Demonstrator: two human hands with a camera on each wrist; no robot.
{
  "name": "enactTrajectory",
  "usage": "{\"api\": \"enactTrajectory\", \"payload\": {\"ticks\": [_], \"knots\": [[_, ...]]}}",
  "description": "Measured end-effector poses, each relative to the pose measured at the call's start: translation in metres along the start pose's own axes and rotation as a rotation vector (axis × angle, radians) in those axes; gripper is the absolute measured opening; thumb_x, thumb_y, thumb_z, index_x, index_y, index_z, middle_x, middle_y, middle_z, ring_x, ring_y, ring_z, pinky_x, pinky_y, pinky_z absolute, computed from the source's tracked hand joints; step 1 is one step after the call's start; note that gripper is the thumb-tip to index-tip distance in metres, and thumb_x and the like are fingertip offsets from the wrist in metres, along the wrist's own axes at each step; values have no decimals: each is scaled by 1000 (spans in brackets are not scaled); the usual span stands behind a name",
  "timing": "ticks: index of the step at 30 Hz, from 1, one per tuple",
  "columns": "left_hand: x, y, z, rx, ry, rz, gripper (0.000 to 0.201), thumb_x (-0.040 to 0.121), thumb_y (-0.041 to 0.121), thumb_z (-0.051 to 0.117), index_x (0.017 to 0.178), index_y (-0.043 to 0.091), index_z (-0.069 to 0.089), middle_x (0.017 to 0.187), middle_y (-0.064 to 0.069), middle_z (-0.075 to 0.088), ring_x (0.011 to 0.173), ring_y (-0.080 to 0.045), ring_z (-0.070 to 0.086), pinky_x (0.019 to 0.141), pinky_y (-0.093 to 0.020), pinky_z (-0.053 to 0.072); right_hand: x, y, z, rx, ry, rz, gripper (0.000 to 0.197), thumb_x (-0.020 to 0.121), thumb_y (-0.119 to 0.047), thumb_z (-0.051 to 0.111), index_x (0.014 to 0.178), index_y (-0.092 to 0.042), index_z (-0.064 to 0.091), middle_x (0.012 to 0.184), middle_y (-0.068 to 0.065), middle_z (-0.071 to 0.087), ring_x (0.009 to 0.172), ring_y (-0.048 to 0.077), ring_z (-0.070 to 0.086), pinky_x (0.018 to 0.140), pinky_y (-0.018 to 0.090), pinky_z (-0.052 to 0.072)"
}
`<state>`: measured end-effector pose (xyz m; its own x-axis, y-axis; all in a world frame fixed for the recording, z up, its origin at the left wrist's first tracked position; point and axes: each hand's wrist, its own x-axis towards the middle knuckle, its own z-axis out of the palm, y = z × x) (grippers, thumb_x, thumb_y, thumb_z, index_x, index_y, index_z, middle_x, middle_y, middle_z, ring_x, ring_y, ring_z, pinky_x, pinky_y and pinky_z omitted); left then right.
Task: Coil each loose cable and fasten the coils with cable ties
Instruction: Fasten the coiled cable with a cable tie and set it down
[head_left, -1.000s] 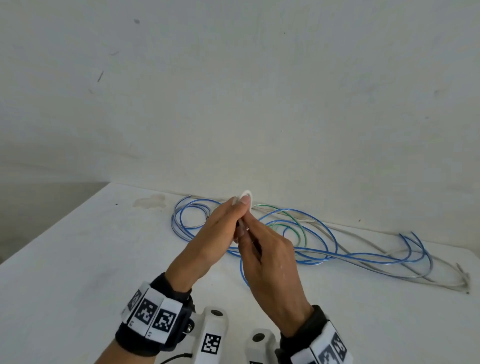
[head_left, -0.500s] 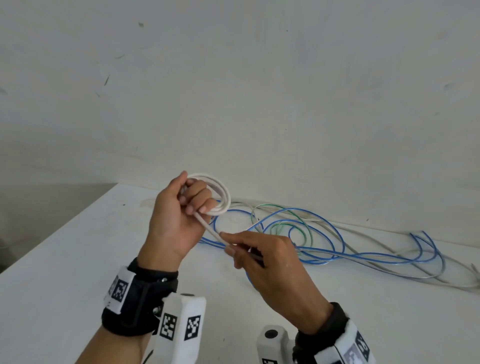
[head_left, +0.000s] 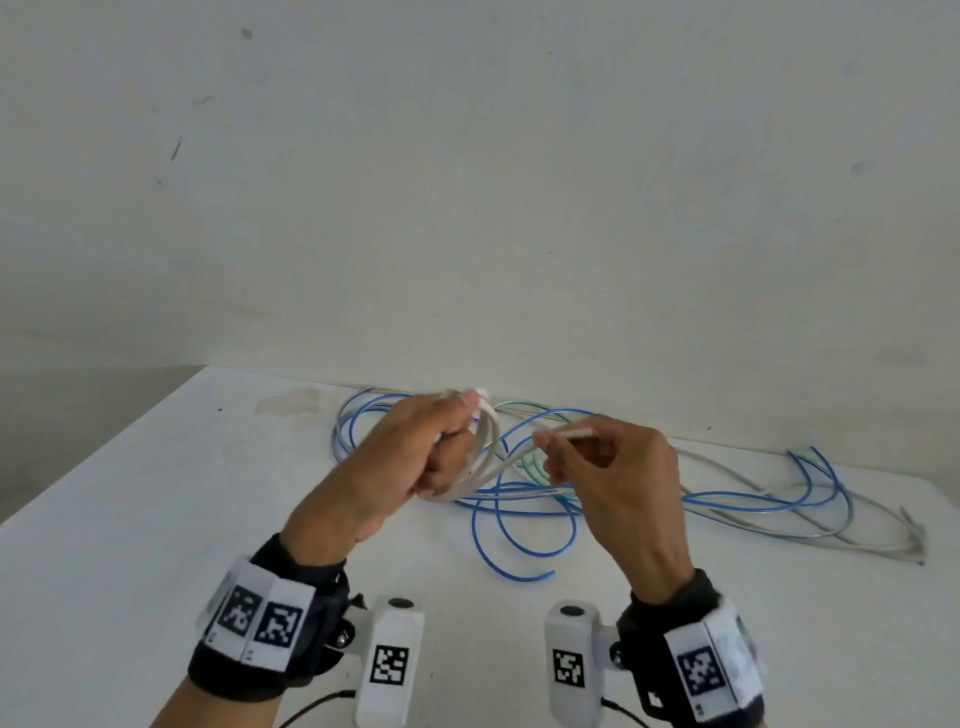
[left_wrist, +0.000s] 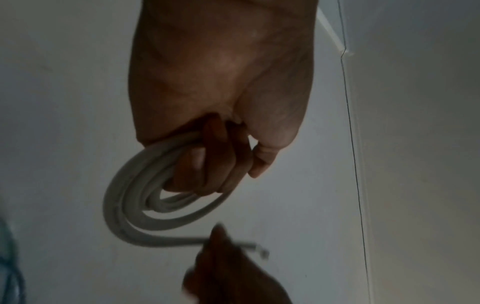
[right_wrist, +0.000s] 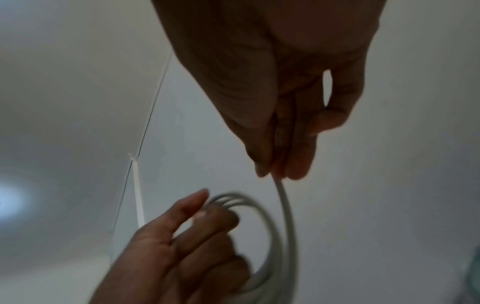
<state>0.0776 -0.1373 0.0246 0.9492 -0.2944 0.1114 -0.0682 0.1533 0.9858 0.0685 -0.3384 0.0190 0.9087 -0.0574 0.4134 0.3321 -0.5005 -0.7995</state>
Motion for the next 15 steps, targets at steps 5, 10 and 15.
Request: {"api": "enactTrajectory", "payload": {"ticks": [5,10,15], "knots": [[-1,-4,24,-46,27,-69,48,93,44,56,68,21,23,52,7,15,49,-13,8,49,-29,8,-7,-4,24,217,189,-194,9,87,-17,80,82,-23,75,76,-11,74,71,8,68,66,19,50],[1,-2,27,-228,138,-110,59,74,71,56,63,23,24,49,7,16,45,-12,7,49,-31,4,-13,8,47,39,292,-484,11,96,-19,68,101,-17,78,117,-5,67,96,6,65,71,35,57],[0,-1,26,-164,98,-95,84,54,91,64,65,21,20,52,5,14,42,-10,10,44,-26,8,-12,11,47,12,315,-577,10,91,-9,73,99,-9,78,120,2,71,102,0,65,87,20,53]]}}
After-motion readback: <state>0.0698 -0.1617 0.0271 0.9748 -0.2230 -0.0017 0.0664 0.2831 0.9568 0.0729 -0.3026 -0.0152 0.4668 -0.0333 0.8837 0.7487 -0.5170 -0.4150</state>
